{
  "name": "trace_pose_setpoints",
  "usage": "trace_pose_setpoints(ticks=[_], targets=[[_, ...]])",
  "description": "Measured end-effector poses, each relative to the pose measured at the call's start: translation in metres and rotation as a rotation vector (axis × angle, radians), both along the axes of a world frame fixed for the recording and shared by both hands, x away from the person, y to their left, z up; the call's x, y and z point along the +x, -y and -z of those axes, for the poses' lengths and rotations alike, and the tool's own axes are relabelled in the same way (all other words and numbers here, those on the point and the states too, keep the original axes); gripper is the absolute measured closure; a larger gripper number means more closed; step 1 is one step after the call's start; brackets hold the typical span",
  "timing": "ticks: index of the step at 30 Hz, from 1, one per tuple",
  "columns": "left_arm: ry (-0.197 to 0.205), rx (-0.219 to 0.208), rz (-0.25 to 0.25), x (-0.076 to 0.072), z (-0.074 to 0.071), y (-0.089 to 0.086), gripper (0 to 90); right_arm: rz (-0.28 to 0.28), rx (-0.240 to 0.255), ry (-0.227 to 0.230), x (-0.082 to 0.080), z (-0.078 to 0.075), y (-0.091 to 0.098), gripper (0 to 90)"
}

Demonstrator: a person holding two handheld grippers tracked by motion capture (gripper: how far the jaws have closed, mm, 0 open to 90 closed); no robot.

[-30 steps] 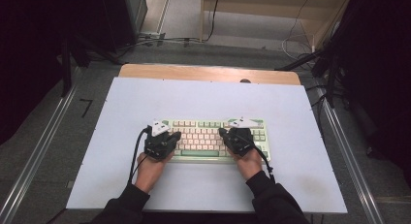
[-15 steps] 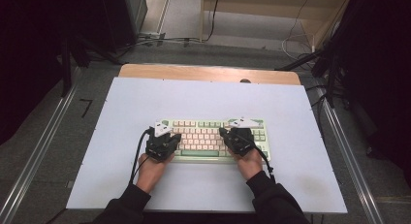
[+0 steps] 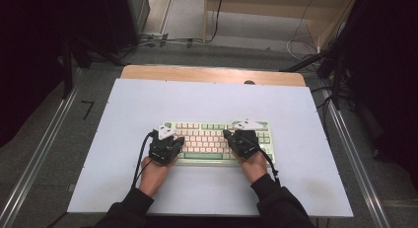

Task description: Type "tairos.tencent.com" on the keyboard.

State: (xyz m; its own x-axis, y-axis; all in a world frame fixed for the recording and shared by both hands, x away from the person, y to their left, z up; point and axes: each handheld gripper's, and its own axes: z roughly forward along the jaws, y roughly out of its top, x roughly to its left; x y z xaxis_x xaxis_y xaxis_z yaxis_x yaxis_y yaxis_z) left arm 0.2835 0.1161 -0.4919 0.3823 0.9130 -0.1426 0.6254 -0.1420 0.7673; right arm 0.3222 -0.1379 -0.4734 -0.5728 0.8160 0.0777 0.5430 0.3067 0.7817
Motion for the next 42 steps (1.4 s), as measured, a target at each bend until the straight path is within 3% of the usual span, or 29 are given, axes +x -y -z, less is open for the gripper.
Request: trace_pose_setpoints(ticks=[4, 15, 24, 42], targets=[[-0.001, -0.005, -0.002, -0.001, 0.0, 0.0, 90.0, -0.001, -0.001, 0.003, 0.0, 0.0, 0.0, 87.5], [0.049, -0.051, -0.018, -0.004, -0.008, -0.003, 90.0, -0.002, 0.0, 0.005, -0.001, -0.001, 0.0, 87.5], [0.068, -0.058, -0.028, -0.005, -0.009, -0.005, 90.0, -0.01, -0.004, 0.006, -0.004, -0.002, 0.0, 87.5], [0.074, -0.068, -0.042, -0.006, -0.012, -0.009, 90.0, -0.03, -0.011, -0.017, -0.021, 0.0, 0.005, 87.6]])
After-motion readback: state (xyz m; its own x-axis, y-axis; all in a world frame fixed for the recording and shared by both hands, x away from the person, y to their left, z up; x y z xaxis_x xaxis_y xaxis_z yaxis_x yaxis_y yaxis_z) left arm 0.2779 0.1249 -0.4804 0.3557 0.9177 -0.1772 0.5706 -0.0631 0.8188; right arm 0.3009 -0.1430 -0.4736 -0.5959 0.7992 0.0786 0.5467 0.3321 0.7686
